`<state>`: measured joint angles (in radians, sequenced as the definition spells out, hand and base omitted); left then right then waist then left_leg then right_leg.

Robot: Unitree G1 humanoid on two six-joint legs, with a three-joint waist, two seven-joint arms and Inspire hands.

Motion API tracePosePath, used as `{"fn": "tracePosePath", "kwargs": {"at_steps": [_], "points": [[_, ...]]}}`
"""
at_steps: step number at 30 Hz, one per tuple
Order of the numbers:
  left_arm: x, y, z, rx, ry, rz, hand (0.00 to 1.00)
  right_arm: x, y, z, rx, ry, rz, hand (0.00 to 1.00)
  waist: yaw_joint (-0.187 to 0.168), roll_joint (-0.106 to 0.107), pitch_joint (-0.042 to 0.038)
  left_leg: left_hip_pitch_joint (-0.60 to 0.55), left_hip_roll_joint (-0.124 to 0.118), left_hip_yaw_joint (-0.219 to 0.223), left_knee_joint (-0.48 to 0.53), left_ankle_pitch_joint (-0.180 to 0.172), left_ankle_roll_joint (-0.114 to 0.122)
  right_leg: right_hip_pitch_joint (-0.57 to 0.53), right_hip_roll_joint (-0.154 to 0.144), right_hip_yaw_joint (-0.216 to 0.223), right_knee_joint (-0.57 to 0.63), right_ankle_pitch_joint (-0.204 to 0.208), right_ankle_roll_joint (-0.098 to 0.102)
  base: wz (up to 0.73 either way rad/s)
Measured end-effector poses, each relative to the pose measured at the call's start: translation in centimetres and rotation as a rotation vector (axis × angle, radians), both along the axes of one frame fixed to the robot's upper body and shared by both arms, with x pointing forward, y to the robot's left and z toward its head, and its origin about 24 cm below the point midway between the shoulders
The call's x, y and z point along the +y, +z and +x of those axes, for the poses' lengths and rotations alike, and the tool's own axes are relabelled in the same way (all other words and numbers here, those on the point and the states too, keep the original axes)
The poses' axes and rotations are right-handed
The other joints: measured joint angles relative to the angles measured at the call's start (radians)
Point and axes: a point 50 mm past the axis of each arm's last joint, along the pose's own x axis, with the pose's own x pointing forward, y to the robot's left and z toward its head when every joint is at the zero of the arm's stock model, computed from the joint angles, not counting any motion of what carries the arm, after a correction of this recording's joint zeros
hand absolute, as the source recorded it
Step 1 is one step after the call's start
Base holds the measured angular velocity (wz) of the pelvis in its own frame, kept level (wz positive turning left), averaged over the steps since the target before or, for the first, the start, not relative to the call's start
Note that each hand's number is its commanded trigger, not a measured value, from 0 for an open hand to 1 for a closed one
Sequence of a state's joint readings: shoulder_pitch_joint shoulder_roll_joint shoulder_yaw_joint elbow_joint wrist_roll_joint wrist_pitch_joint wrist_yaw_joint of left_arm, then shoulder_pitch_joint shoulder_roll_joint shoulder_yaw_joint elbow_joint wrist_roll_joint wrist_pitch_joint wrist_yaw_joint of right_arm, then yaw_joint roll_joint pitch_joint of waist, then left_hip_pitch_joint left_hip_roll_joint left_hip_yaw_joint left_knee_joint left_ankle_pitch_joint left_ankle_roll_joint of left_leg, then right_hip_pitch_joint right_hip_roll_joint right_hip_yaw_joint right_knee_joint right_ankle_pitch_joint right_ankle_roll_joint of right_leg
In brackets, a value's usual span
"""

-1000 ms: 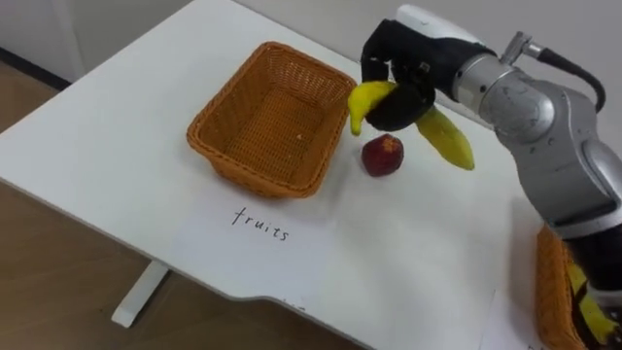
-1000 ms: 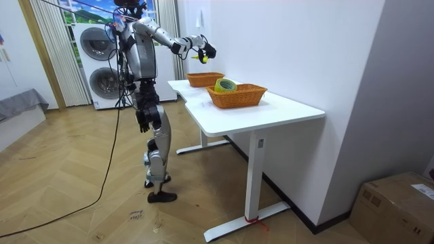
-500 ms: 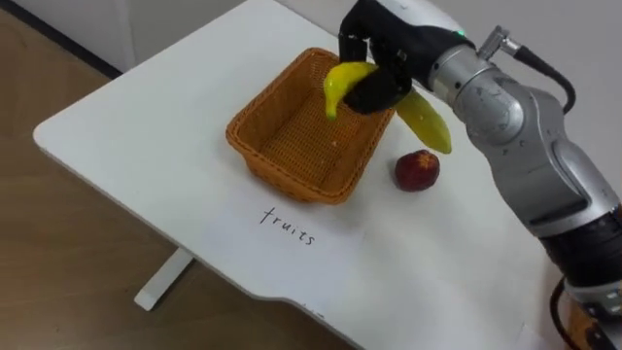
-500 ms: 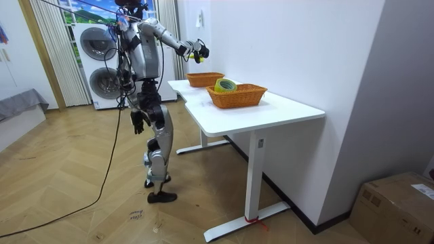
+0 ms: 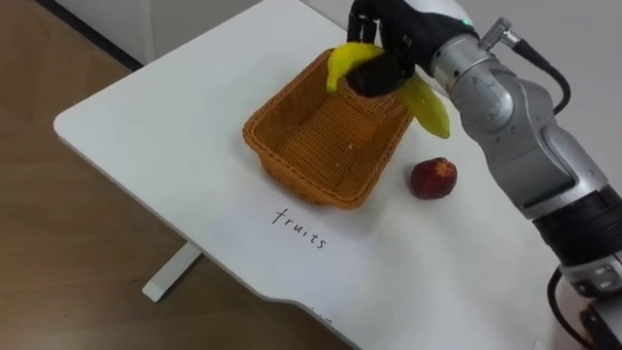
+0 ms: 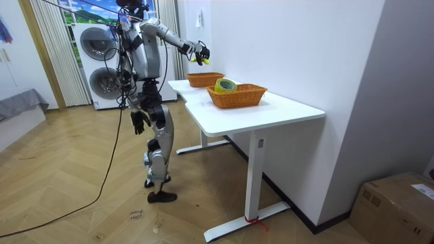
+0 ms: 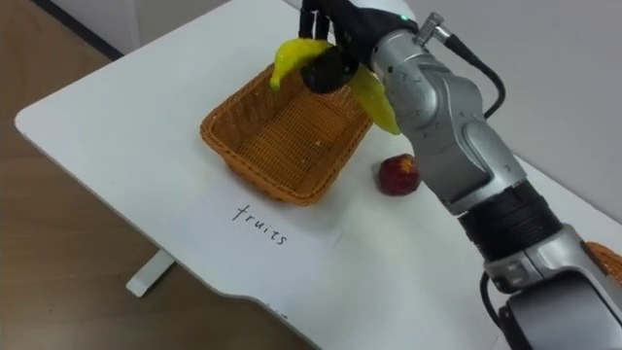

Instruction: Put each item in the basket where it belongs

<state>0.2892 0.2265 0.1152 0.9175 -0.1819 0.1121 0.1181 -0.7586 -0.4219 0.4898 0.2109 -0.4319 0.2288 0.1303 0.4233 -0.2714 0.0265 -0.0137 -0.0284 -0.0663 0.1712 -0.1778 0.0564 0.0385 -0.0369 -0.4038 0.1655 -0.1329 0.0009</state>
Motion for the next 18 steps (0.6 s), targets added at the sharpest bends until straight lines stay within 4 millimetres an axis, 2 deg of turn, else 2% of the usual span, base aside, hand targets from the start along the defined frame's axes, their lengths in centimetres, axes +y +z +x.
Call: {"fn": "tracePosePath", "kwargs": {"at_steps": [2, 18], "points": [[0.02, 0.0, -0.01, 0.001, 0.0, 0.0, 0.0, -0.17, -0.28, 0.2, 0.011, -0.011, -0.001, 0.0, 0.007, -0.001, -0.0006, -0.003, -0.001, -0.001, 0.001, 0.0, 0.0, -0.001, -0.002, -0.014, 0.0, 0.0, 0.0, 0.0], [0.37, 0.2, 0.18, 0.003, 0.001, 0.021, 0.0, -0.25, -0.24, 0.25, -0.001, -0.021, 0.048, 0.0, 0.018, -0.003, -0.0019, -0.002, -0.002, -0.001, 0.011, 0.0, 0.0, 0.007, -0.006, -0.018, 0.0, 0.0, 0.0, 0.0]]}}
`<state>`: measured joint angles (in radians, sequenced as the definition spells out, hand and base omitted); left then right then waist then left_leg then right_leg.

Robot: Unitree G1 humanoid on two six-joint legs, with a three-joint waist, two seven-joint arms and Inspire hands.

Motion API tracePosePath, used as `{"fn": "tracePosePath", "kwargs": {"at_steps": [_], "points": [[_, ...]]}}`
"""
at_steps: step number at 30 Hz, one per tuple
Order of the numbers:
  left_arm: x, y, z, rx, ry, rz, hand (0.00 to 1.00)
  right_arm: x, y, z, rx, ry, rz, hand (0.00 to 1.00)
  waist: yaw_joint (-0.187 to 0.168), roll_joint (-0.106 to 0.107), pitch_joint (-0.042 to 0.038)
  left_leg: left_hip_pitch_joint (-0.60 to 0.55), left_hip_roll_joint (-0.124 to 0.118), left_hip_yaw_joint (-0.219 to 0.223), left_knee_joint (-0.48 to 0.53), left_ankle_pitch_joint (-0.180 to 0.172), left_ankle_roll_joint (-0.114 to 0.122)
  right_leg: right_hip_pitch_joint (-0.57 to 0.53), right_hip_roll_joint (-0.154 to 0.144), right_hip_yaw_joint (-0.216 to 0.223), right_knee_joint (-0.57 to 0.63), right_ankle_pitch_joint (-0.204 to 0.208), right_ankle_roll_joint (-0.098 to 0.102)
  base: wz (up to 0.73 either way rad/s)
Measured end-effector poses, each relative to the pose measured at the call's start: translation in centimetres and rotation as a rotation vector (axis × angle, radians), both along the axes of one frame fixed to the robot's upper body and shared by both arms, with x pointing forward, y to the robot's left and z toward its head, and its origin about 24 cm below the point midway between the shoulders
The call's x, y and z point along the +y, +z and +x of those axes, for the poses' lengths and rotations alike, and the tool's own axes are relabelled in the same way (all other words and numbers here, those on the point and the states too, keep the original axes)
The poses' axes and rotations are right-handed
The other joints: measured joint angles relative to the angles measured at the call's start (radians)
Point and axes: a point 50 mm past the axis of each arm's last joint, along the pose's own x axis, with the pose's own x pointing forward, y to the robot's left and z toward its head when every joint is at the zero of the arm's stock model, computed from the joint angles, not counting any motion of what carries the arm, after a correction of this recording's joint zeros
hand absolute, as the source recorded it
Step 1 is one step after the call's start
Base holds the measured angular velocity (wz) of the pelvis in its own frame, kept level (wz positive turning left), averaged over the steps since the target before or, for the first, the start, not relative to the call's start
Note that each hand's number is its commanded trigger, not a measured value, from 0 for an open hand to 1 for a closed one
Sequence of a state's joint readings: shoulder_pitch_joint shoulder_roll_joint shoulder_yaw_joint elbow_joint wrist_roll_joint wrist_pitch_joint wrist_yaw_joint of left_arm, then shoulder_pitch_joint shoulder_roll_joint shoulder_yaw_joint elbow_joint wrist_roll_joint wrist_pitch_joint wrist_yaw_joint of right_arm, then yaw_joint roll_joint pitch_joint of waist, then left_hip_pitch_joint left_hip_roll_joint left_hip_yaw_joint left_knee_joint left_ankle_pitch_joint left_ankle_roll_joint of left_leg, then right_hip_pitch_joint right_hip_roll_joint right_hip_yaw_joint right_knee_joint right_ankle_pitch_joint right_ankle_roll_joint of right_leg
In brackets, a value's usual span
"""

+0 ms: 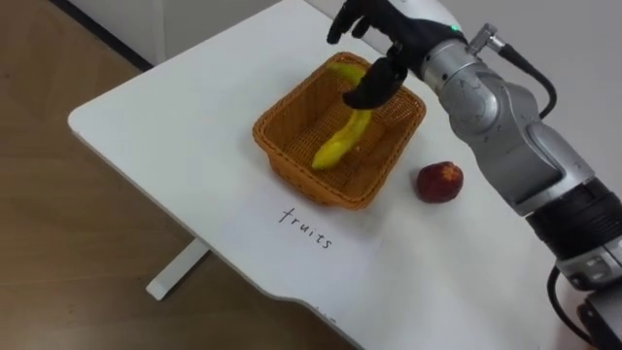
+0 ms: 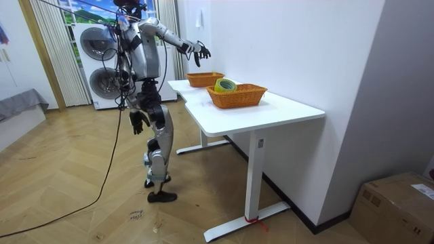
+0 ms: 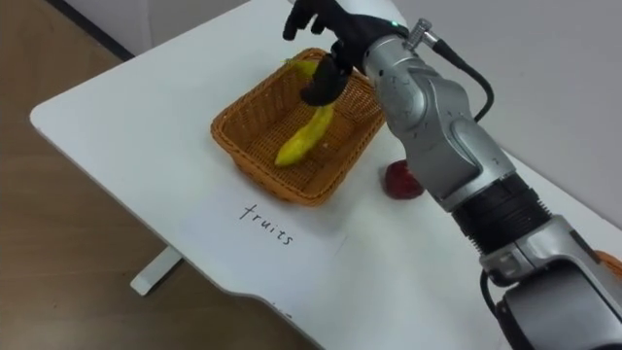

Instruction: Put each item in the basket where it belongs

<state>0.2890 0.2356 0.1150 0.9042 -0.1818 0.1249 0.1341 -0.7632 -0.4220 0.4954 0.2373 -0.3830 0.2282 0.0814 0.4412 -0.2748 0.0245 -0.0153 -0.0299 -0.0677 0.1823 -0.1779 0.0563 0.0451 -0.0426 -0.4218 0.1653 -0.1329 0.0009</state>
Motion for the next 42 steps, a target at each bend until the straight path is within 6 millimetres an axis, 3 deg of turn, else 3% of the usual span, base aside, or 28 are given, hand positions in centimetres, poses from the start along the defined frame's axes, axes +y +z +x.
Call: {"fn": "tracePosePath", "kwargs": {"at_steps": [18, 22, 33, 39, 42], "points": [[-0.1, 0.0, -0.2, 0.004, 0.003, 0.001, 0.0, 0.3, 0.2, -0.2, -0.014, 0.039, 0.025, 0.0, -0.005, 0.001, 0.0007, -0.011, -0.005, -0.002, 0.02, -0.002, 0.001, 0.013, -0.006, -0.02, -0.014, 0.0, 0.0, 0.01], [-0.1, -0.1, -0.6, 0.013, 0.005, -0.003, 0.0, 0.3, 0.1, -0.3, -0.028, 0.047, 0.043, 0.0, -0.031, 0.003, 0.0022, -0.011, -0.01, -0.021, 0.021, -0.002, 0.001, 0.022, -0.007, -0.02, -0.015, -0.001, 0.001, 0.12], [-0.1, -0.1, -0.5, 0.011, -0.002, -0.021, 0.0, 0.2, -0.3, -0.9, -0.061, 0.036, 0.067, 0.0, -0.062, 0.008, 0.0005, -0.016, -0.018, -0.018, 0.035, -0.004, 0.009, 0.021, -0.01, -0.018, -0.014, -0.002, 0.003, 0.0], [-0.9, -0.3, 0.3, -0.007, 0.002, -0.035, 0.0, -0.2, -0.3, -0.9, -0.045, 0.022, 0.178, 0.0, -0.091, 0.046, -0.0071, -0.017, -0.02, -0.012, 0.045, -0.005, 0.012, 0.022, -0.011, 0.008, -0.013, -0.001, 0.005, 0.0], [-1.3, -0.4, 0.9, -0.023, 0.002, -0.041, 0.0, -1.5, 0.1, -0.8, -0.053, -0.015, 0.247, 0.0, -0.093, 0.059, -0.0127, -0.013, -0.019, -0.003, 0.038, -0.002, 0.011, 0.022, -0.011, 0.014, -0.013, -0.001, 0.005, -0.1]]}}
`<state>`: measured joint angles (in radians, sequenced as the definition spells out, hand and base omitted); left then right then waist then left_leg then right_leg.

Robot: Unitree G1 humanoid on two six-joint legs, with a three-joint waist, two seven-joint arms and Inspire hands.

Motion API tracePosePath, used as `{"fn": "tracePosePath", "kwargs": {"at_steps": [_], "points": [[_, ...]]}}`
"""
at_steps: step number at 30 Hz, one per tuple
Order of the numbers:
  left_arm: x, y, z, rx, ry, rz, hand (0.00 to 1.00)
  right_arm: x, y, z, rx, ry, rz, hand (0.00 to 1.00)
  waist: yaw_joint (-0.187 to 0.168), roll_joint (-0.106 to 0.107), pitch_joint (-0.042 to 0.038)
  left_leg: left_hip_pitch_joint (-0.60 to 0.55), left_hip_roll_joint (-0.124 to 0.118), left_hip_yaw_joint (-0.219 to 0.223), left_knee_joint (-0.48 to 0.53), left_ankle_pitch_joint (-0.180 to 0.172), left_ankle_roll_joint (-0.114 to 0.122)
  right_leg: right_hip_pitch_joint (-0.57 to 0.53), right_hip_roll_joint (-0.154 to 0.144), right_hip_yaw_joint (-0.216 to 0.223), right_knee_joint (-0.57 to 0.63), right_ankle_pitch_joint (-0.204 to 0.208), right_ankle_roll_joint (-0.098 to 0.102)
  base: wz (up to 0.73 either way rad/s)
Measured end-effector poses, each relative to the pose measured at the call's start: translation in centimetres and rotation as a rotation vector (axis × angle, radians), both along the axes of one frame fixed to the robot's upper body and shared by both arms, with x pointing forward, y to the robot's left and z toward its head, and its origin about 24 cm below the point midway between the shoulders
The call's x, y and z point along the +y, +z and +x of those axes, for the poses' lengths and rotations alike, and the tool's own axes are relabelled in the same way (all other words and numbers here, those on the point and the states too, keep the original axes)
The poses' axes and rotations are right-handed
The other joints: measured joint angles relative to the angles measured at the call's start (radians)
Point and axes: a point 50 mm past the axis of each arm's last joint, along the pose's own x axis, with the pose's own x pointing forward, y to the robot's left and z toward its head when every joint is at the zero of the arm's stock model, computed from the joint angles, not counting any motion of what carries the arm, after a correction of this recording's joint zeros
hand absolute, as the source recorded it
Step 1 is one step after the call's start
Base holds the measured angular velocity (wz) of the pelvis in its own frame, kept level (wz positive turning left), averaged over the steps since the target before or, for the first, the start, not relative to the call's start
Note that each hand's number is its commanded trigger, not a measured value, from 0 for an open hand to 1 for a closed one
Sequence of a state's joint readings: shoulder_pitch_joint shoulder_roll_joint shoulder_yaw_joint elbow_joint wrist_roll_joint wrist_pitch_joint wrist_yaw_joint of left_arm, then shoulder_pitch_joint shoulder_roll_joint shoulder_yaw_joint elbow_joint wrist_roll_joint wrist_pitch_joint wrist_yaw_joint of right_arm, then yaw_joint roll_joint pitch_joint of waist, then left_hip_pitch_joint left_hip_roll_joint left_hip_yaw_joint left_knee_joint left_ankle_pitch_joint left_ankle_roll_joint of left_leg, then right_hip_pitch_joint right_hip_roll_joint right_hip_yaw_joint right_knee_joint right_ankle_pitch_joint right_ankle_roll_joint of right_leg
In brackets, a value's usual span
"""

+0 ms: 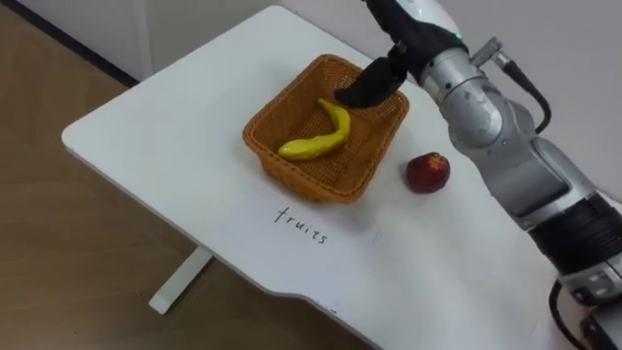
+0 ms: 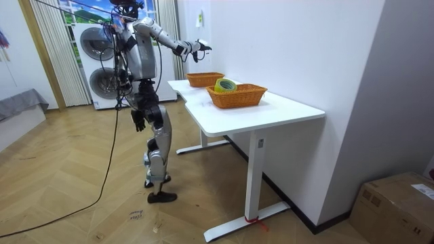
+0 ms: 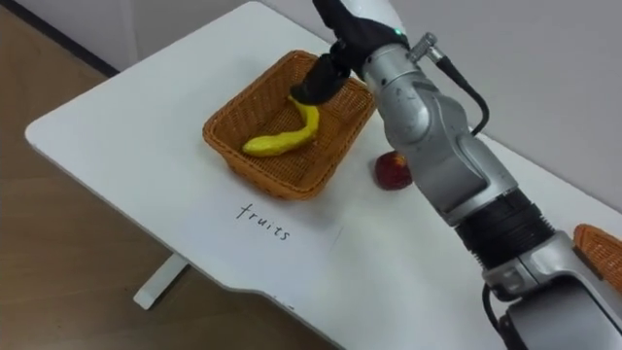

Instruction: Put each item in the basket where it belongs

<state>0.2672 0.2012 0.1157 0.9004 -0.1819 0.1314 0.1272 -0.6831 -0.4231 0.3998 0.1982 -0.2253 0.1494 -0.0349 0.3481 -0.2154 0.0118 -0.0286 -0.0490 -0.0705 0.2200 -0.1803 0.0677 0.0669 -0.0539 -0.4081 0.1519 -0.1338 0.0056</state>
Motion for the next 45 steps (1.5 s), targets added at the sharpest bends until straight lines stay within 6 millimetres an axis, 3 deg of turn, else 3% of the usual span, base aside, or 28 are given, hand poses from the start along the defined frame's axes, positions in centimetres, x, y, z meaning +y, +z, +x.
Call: {"fn": "tracePosePath", "kwargs": {"at_steps": [2, 7, 10, 11, 17, 22, 31, 40, 45], "points": [[-0.3, -0.1, 0.1, -0.003, 0.001, -0.005, 0.0, -0.6, 0.5, 0.1, -0.014, -0.024, 0.044, 0.0, -0.011, 0.008, -0.0037, 0.007, 0.002, 0.01, -0.006, 0.002, -0.001, 0.001, 0.001, 0.012, 0.0, 0.0, 0.0, -0.14], [-0.6, -0.2, 0.2, -0.013, 0.005, -0.002, 0.0, -2.3, -0.1, 0.1, -0.01, -0.083, 0.128, 0.0, -0.018, 0.015, -0.0004, 0.028, 0.002, 0.024, -0.019, 0.006, -0.001, 0.009, 0.002, 0.039, 0.0, 0.0, 0.0, -0.11], [-0.9, -0.2, 0.1, -0.011, 0.007, -0.009, 0.0, -3.1, -0.9, -0.1, 0.01, -0.114, 0.15, 0.0, -0.027, 0.026, 0.0062, 0.026, 0.0, 0.026, -0.017, 0.006, 0.0, 0.009, 0.0, 0.038, 0.001, 0.0, 0.0, -0.01], [-0.9, -0.3, 0.1, -0.009, 0.006, -0.011, 0.0, -3.3, -1.3, -0.2, 0.021, -0.123, 0.16, 0.0, -0.031, 0.031, 0.0043, 0.023, 0.0, 0.025, -0.015, 0.006, 0.001, 0.008, -0.001, 0.036, 0.001, 0.0, 0.0, 0.04], [-1.2, -0.3, 0.0, -0.006, 0.008, -0.022, 0.0, -2.7, -1.7, -0.3, 0.043, -0.114, 0.233, 0.0, -0.054, 0.071, 0.0018, 0.027, 0.001, 0.027, -0.016, 0.006, 0.001, 0.008, -0.002, 0.039, 0.002, 0.0, 0.0, 0.01], [-1.6, -0.3, 0.7, -0.033, 0.005, -0.031, 0.0, -2.6, -2.1, -0.4, 0.063, -0.107, 0.269, 0.0, -0.068, 0.086, 0.0007, 0.04, 0.001, 0.034, -0.024, 0.007, 0.002, 0.017, -0.006, 0.046, 0.001, 0.0, 0.001, -0.04], [-2.5, -0.4, 2.1, -0.066, -0.026, -0.068, 0.0, -3.6, -3.4, -0.8, 0.127, -0.133, 0.39, 0.0, -0.077, 0.088, -0.0011, 0.059, 0.002, 0.044, -0.034, 0.007, 0.003, 0.026, -0.001, 0.052, 0.001, 0.0, 0.001, -0.03], [-2.4, -0.6, 0.7, -0.03, -0.016, -0.071, 0.0, -4.3, -5.5, -0.6, 0.228, -0.176, 0.466, 0.0, -0.092, 0.087, -0.0027, 0.055, 0.001, 0.042, -0.032, 0.008, 0.004, 0.024, -0.002, 0.049, 0.002, 0.0, 0.001, 0.0], [-2.8, -0.6, 0.7, -0.028, -0.032, -0.072, 0.0, -4.6, -6.2, -0.4, 0.259, -0.198, 0.513, 0.0, -0.098, 0.099, -0.006, 0.052, 0.001, 0.042, -0.03, 0.008, 0.004, 0.023, -0.002, 0.049, 0.002, 0.0, 0.001, 0.0]]}}
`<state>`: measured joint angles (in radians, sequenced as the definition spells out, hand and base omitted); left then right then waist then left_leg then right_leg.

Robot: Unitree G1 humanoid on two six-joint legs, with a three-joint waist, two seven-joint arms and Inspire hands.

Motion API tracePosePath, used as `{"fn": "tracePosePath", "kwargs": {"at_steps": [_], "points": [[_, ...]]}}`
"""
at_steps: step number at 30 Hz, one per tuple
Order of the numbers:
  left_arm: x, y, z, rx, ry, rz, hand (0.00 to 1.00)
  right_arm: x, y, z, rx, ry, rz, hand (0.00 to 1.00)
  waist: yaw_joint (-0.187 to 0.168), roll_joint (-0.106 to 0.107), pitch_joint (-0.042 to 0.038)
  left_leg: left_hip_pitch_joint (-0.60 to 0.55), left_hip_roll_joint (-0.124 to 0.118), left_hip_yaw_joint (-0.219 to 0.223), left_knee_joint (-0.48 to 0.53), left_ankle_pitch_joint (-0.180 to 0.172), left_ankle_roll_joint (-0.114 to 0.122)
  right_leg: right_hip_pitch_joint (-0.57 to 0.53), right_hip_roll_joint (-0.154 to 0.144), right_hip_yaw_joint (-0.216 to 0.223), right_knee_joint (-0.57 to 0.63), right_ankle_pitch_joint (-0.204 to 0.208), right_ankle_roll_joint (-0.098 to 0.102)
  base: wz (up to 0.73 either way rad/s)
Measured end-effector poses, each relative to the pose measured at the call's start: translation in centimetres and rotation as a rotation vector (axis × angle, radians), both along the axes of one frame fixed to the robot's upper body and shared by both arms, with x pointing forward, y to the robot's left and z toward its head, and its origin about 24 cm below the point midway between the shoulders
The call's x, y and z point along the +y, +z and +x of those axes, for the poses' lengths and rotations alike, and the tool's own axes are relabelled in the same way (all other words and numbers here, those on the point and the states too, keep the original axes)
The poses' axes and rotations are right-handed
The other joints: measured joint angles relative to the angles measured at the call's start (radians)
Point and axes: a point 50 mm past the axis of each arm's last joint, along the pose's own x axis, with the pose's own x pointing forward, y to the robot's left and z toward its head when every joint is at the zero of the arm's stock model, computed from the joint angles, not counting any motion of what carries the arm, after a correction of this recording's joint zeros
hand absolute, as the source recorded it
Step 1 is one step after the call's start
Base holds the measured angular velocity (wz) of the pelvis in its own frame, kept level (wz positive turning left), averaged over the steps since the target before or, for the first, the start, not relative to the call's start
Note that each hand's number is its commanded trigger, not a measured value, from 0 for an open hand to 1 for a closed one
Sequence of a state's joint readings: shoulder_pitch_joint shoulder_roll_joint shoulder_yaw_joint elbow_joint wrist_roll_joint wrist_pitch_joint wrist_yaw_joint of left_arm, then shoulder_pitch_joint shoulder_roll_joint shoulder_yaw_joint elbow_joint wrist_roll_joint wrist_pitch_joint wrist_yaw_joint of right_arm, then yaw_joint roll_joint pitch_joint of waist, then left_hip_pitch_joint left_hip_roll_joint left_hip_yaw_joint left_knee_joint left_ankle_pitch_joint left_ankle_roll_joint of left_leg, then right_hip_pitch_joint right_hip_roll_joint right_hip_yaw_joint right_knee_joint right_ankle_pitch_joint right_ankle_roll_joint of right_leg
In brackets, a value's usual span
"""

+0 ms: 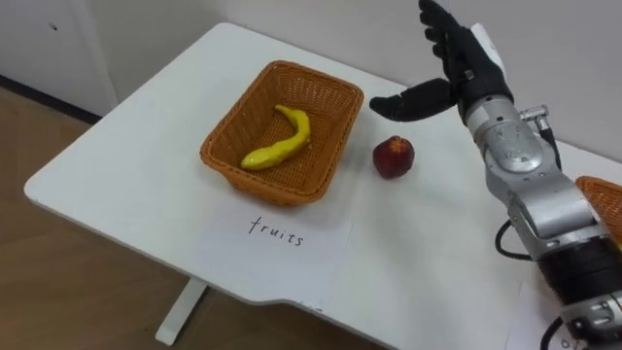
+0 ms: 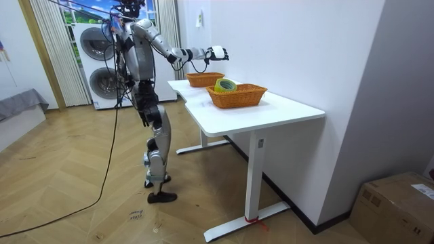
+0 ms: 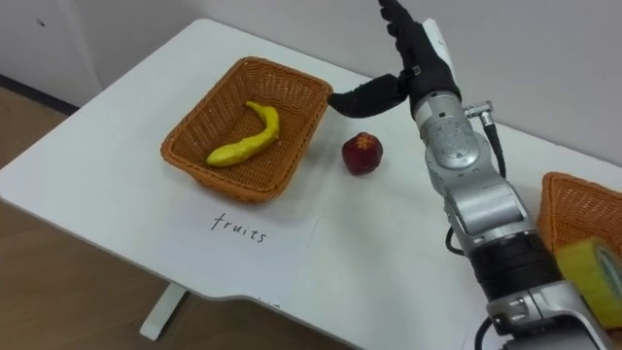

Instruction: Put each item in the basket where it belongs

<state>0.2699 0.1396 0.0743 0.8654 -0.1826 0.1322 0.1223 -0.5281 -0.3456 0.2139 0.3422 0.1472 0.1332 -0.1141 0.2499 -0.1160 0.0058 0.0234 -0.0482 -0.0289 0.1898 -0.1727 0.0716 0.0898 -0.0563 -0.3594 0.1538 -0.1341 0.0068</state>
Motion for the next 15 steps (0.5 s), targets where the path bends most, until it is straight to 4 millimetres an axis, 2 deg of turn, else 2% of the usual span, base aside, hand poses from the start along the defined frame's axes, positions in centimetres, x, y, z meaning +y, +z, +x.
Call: {"fn": "tracePosePath", "kwargs": {"at_steps": [2, 4, 15], "points": [[-0.3, 0.1, 0.1, -0.01, -0.007, -0.004, 0.0, 0.0, -0.1, 0.0, 0.001, -0.003, 0.003, 0.0, -0.004, 0.009, -0.0048, 0.0, 0.0, 0.0, 0.0, 0.0, 0.0, 0.001, 0.0, -0.001, 0.0, 0.0, 0.0, 0.0], [-0.4, 0.0, 0.1, -0.009, -0.017, -0.007, 0.0, 0.0, -0.2, 0.0, 0.006, -0.006, 0.003, 0.0, -0.005, 0.018, -0.0062, 0.0, 0.0, 0.001, 0.0, 0.0, 0.0, 0.001, -0.001, -0.002, 0.0, 0.0, 0.0, 0.0], [-0.7, 0.1, -0.2, -0.02, 0.0, -0.029, 0.0, 0.2, -1.9, 0.0, 0.065, -0.025, 0.005, 0.0, -0.026, 0.031, 0.0019, -0.009, 0.0, -0.003, 0.0, 0.001, 0.001, -0.006, -0.002, -0.01, -0.001, 0.0, 0.0, 0.01]]}}
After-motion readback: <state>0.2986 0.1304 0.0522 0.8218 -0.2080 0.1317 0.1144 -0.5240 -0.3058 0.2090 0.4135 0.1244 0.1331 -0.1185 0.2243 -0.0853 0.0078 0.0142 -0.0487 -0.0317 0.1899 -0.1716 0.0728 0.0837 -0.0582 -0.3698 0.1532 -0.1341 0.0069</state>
